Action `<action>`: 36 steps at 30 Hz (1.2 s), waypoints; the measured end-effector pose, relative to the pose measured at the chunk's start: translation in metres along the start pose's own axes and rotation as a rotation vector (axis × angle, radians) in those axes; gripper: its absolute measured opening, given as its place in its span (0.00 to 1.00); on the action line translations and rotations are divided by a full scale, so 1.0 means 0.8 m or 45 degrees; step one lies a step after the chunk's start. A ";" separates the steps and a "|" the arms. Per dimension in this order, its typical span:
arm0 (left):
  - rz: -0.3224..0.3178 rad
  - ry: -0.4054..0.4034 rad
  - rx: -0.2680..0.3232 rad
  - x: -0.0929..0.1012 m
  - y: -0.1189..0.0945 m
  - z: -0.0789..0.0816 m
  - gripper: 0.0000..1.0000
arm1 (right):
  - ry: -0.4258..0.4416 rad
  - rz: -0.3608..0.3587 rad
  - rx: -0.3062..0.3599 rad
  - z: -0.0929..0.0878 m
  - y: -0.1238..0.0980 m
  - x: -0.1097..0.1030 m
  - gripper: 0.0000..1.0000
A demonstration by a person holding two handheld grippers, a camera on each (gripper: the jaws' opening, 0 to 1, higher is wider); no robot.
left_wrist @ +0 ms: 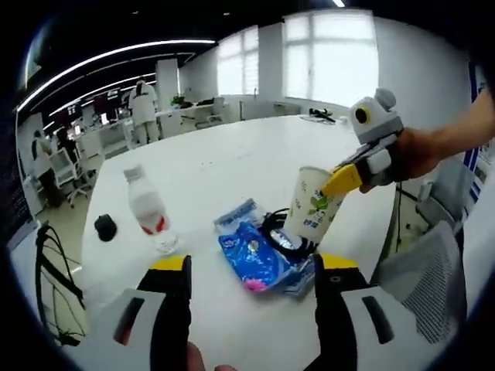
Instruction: Arrange the tabletop items into an orderly group along one side of the table until the central work area is clear of visible clutter.
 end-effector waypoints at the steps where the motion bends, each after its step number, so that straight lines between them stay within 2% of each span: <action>1: 0.013 -0.022 0.009 -0.006 -0.005 -0.002 0.63 | 0.011 -0.012 0.005 0.000 -0.001 0.003 0.00; 8: 0.072 -0.058 0.022 -0.028 -0.030 -0.011 0.65 | 0.060 -0.075 0.033 0.004 -0.007 0.023 0.00; 17: 0.090 -0.091 0.013 -0.043 -0.049 -0.022 0.73 | 0.009 -0.115 -0.011 0.022 0.007 0.034 0.00; 25: 0.096 -0.115 0.000 -0.045 -0.056 -0.030 0.74 | -0.054 -0.119 -0.014 0.057 0.035 0.039 0.00; 30: 0.102 -0.127 0.012 -0.046 -0.058 -0.024 0.74 | -0.081 -0.135 -0.034 0.068 0.051 0.044 0.00; 36: 0.095 -0.136 0.027 -0.050 -0.056 -0.021 0.74 | -0.138 -0.177 -0.110 0.076 0.079 0.051 0.00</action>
Point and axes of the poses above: the point that each gripper's makers call its tool centre point, and the gripper's own axes: y roughly forward along the fingers, x roughly to its right, z roughly out of its top, the point moved 6 cm from there along -y, roughly backward along the fingers, and after that the axes turned 3 degrees about -y, right-handed, at the moved point
